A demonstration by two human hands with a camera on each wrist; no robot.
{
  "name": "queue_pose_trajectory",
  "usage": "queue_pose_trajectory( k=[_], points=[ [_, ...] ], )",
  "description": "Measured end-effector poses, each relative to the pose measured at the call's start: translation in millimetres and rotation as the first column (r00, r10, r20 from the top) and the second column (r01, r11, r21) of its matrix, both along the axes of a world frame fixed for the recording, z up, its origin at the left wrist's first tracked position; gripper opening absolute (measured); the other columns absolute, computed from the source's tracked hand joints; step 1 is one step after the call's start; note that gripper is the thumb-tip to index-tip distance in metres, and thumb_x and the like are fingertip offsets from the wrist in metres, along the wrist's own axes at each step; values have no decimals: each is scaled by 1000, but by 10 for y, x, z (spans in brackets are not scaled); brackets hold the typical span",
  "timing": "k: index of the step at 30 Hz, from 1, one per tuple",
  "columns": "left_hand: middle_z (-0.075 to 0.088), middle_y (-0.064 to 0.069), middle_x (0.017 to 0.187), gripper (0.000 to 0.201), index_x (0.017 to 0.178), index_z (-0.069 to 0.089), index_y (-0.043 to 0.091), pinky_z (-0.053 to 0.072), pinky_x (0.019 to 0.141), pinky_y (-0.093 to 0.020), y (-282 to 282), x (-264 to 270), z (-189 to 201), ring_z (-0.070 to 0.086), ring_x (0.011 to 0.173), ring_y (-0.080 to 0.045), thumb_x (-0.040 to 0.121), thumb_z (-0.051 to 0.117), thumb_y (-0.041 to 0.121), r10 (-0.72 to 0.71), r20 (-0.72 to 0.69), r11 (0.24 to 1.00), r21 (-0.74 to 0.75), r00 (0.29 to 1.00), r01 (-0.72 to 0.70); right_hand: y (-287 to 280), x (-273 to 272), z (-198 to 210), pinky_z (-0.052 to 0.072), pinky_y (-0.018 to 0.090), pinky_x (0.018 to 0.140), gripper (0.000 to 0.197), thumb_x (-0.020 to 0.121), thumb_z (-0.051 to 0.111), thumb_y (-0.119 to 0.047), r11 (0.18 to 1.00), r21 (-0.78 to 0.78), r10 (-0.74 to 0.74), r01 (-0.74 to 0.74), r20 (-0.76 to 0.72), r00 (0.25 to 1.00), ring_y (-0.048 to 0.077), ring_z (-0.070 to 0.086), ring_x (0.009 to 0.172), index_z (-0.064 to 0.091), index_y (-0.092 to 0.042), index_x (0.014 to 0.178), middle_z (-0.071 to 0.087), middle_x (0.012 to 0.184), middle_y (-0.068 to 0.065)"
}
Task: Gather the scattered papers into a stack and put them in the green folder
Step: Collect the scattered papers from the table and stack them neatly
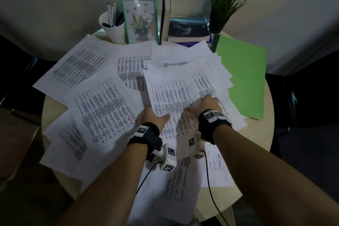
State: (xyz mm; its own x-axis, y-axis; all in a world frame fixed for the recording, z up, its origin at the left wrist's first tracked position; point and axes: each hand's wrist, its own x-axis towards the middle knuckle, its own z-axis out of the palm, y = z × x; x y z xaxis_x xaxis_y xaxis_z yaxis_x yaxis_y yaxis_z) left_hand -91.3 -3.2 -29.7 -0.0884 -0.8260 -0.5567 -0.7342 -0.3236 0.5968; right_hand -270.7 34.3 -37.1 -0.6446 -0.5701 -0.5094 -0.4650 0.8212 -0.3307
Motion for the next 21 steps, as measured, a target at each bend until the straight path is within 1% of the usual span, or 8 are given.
queue_pose_trajectory(
  k=[3,5,7,8,12,15,18,21],
  points=[
    [42,-13,146,74,145,32,6,40,100,-36,-8,16,27,44,130,-32,88,68,33,-8,21,1000,13,1000,7,-24,97,10,58,42,76,49,80,64,-48,995,-97,22,-20,21,1000,27,65,85,49,-16,114,63,103,6],
    [40,-14,147,73,146,31,4,40,99,-37,-32,79,29,43,130,-32,88,67,32,-5,16,999,38,1000,5,-19,82,36,57,37,75,35,84,53,-42,991,-137,0,1,8,1000,27,64,80,55,-16,108,66,97,6],
    [39,-14,148,74,146,30,4,39,100,-38,-59,155,42,42,131,-33,88,68,32,-1,20,999,43,1000,0,-6,3,63,51,34,78,35,85,49,-39,989,-146,-16,11,-35,999,29,61,86,59,-16,110,65,104,8],
    [39,-14,148,73,145,31,4,39,101,-39,-72,194,53,41,132,-33,88,68,32,6,21,999,39,1000,-7,3,-60,69,50,36,82,37,86,48,-40,990,-138,-19,9,-76,997,30,60,94,58,-17,113,63,111,9],
    [38,-13,149,72,144,33,4,37,104,-38,-104,343,74,41,133,-32,87,69,30,35,17,999,30,999,-36,90,-336,23,40,49,101,51,90,44,-38,991,-95,-114,98,-181,977,34,46,122,41,-14,134,44,137,12],
    [36,-13,150,75,144,31,4,37,104,-39,-108,388,78,40,133,-32,86,70,31,45,17,998,32,999,-45,134,-417,-27,40,51,101,63,85,49,-40,985,-16,-172,171,-134,976,36,43,124,34,-9,137,40,139,14],
    [38,-13,149,77,145,31,3,36,105,-40,-95,370,90,39,134,-32,85,71,32,45,16,998,42,999,-46,119,-343,-53,41,48,100,63,85,50,-45,988,16,-150,153,-120,981,36,44,121,38,-7,134,44,135,15],
    [44,-10,145,75,142,39,8,38,104,-40,-105,349,79,44,130,-31,81,75,32,36,-13,999,31,999,-36,117,-251,-67,39,47,99,60,87,49,-45,992,15,-121,125,-147,982,35,42,122,40,-6,132,43,135,16]
  ],
)
